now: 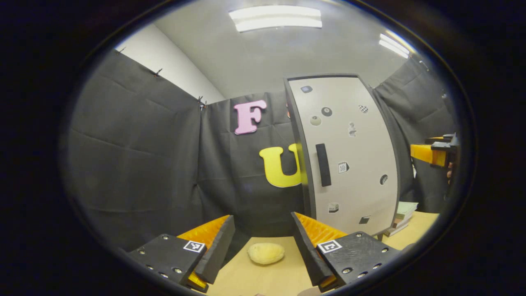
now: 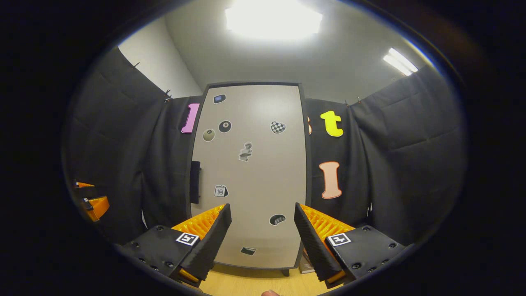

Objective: Open the cabinet door with the right hand, grasp the bottle in the cabinet with the left hand and place it on the coaster, then close the cabinet door with the right hand.

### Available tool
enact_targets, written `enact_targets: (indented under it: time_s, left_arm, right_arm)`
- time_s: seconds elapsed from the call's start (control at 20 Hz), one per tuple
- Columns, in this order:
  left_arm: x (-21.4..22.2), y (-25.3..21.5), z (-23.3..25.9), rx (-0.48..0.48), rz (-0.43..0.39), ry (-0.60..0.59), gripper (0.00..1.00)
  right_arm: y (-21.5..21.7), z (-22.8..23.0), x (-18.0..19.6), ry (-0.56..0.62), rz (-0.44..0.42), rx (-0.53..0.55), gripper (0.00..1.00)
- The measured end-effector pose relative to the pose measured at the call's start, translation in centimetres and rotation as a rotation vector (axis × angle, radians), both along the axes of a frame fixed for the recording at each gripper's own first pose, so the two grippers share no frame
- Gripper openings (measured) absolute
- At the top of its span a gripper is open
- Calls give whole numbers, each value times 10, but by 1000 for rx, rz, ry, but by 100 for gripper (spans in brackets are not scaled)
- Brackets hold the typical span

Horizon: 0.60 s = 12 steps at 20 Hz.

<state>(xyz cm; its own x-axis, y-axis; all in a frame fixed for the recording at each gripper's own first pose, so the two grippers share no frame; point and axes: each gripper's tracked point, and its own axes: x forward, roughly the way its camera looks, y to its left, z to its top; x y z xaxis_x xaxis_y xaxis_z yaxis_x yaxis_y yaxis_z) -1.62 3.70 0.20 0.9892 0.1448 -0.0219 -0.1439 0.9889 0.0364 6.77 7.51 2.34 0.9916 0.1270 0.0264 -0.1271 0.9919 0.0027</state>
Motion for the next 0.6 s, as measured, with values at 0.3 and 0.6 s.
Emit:
enact_targets:
  time_s: [0.3,0.6]
  left_arm:
    - [-7,25,0,25,61,14,84]
    - [-23,51,1,57,138,24,84]
  right_arm:
    - [46,4,31,26,71,10,98]
    - [88,9,65,36,117,71,98]
